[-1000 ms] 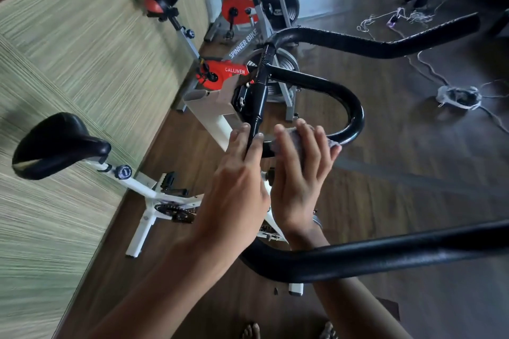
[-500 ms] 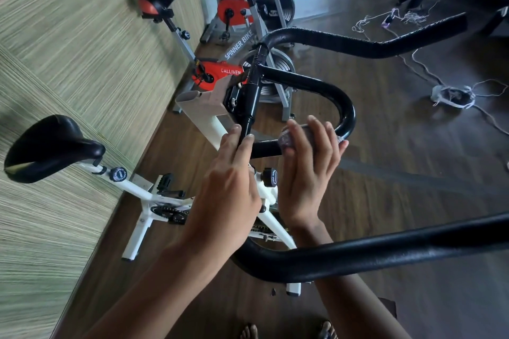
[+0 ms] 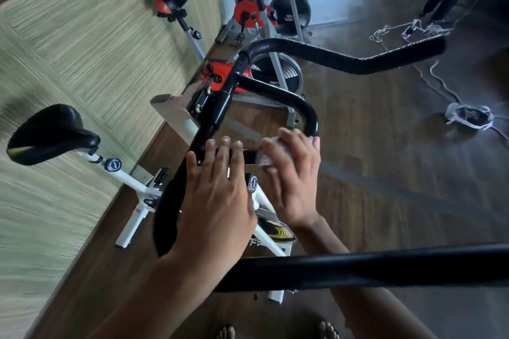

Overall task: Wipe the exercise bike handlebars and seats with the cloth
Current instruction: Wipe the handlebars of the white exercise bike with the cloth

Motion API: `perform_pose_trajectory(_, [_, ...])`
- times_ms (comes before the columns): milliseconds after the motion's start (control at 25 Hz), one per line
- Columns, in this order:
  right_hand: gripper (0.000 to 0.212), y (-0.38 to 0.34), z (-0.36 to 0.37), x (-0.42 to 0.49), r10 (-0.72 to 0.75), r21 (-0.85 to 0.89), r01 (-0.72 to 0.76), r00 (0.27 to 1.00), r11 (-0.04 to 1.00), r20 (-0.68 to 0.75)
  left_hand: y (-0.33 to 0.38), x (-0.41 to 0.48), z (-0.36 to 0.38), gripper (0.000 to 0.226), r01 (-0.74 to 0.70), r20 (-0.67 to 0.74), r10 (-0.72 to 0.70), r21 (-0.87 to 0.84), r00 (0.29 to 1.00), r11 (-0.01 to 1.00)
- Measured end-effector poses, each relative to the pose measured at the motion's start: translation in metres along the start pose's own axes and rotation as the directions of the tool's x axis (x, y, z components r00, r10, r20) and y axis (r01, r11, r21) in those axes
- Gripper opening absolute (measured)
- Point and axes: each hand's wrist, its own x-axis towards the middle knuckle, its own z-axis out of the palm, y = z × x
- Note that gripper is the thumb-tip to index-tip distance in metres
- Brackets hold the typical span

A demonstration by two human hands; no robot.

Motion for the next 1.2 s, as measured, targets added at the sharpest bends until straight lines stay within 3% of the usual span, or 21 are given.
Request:
perform_pose_trajectory(80, [0.037, 0.018, -0.012, 0.005, 0.045, 0.118, -0.050, 0.998, 0.992, 0.044, 0.023, 0.003, 0.005, 0.076, 0.081, -0.002, -0.081, -0.001, 0.997, 0.997])
perform_pose_trajectory(200, [0.037, 0.045, -0.025, 0.010, -0.093, 0.200, 0.063, 0.985, 0.978, 0.145, 0.053, 0.007, 0.011, 0.069, 0.196, -0.025, -0.196, 0.011, 0.980, 0.980])
perform_pose_trajectory(360, [0.039, 0.061, -0.035, 0.024, 0.004, 0.407, -0.105, 0.970, 0.907, 0.242, 0.077, 0.008, 0.010, 0.073, 0.347, -0.007, -0.347, -0.042, 0.938, 0.937])
perform_pose_trajectory(440, [0.039, 0.066, -0.036, 0.022, -0.093, 0.390, -0.025, 0.955, 0.921, 0.283, 0.083, 0.009, 0.010, 0.078, 0.375, -0.006, -0.376, -0.062, 0.927, 0.925])
perform_pose_trajectory(600, [0.042, 0.071, -0.042, 0.031, -0.035, 0.453, -0.131, 0.940, 0.882, 0.339, 0.095, 0.014, 0.011, 0.077, 0.389, 0.010, -0.388, -0.017, 0.921, 0.921])
perform_pose_trajectory(720, [0.045, 0.079, -0.046, 0.033, -0.137, 0.451, -0.048, 0.919, 0.891, 0.369, 0.105, 0.019, 0.011, 0.080, 0.413, 0.010, -0.412, -0.035, 0.911, 0.910])
perform_pose_trajectory(840, [0.047, 0.093, -0.039, 0.052, -0.059, 0.531, -0.159, 0.927, 0.833, 0.371, 0.116, 0.024, 0.013, 0.082, 0.436, 0.028, -0.435, -0.021, 0.900, 0.900])
perform_pose_trajectory(920, [0.045, 0.101, -0.038, 0.055, -0.129, 0.568, -0.125, 0.913, 0.814, 0.386, 0.129, 0.030, 0.017, 0.083, 0.458, 0.041, -0.457, -0.004, 0.888, 0.889])
perform_pose_trajectory(1040, [0.044, 0.122, -0.031, 0.063, -0.333, 0.638, 0.037, 0.875, 0.769, 0.351, 0.146, 0.040, 0.019, 0.077, 0.521, 0.022, -0.521, -0.020, 0.854, 0.853])
perform_pose_trajectory(1200, [0.046, 0.149, -0.017, 0.079, -0.441, 0.769, 0.023, 0.830, 0.639, 0.341, 0.170, 0.059, 0.010, 0.070, 0.687, 0.058, -0.685, -0.050, 0.727, 0.725])
